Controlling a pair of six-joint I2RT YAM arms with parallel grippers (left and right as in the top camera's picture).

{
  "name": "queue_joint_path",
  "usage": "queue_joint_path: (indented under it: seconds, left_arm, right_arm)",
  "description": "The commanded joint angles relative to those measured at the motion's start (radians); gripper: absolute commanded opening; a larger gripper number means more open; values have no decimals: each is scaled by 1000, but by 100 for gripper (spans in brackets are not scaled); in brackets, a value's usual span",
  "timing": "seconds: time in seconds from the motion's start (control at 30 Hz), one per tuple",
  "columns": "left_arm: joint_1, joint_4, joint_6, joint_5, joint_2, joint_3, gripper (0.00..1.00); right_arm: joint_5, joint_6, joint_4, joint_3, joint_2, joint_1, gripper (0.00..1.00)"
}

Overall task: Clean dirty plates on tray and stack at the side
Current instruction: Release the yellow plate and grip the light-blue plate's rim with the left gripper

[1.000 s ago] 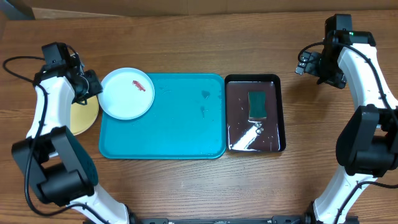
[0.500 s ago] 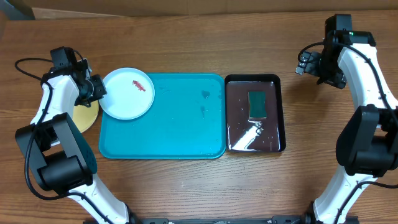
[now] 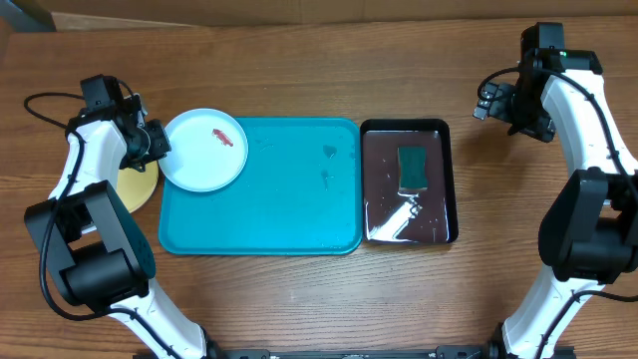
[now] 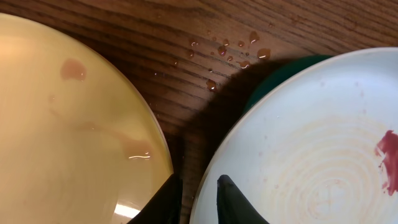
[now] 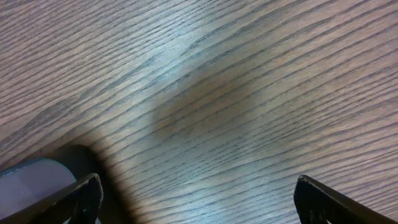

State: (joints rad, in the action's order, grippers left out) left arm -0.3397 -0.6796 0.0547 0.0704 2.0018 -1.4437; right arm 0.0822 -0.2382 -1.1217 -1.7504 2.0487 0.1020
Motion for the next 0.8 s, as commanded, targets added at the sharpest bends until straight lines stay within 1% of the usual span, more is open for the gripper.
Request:
queue_joint_path:
  seconds: [0.0,0.13,0.27,0.5,0.57,0.6,0.63,0.77]
  left_arm:
    - [14,4,-11,8,23,-16,22]
    - [18,13,-11,8,23,-11,22]
    - [25,23,-11,8,23,-10,20]
    - [28,23,-11,0,27,6,20]
    - [28,27,-11,0,27,6,17]
    - [28,30,-11,1,27,6,13]
    - [28,30,-10,2,27,6,13]
    - [32,26,-10,0,27,7,18]
  right_arm:
    - [3,-5,3,-16,-5,-3,100]
    - [3,-5,3,-16,-5,-3,100]
    - [3,-5,3,-16,-5,-3,100]
    - [3,-5,3,-16,-5,-3,100]
    - [3,-5,3,-16,-5,-3,100]
    - [3,-5,3,-16,-5,-3,100]
    - [3,-5,3,-16,-5,-3,100]
    - [3,-5,3,-16,-5,-3,100]
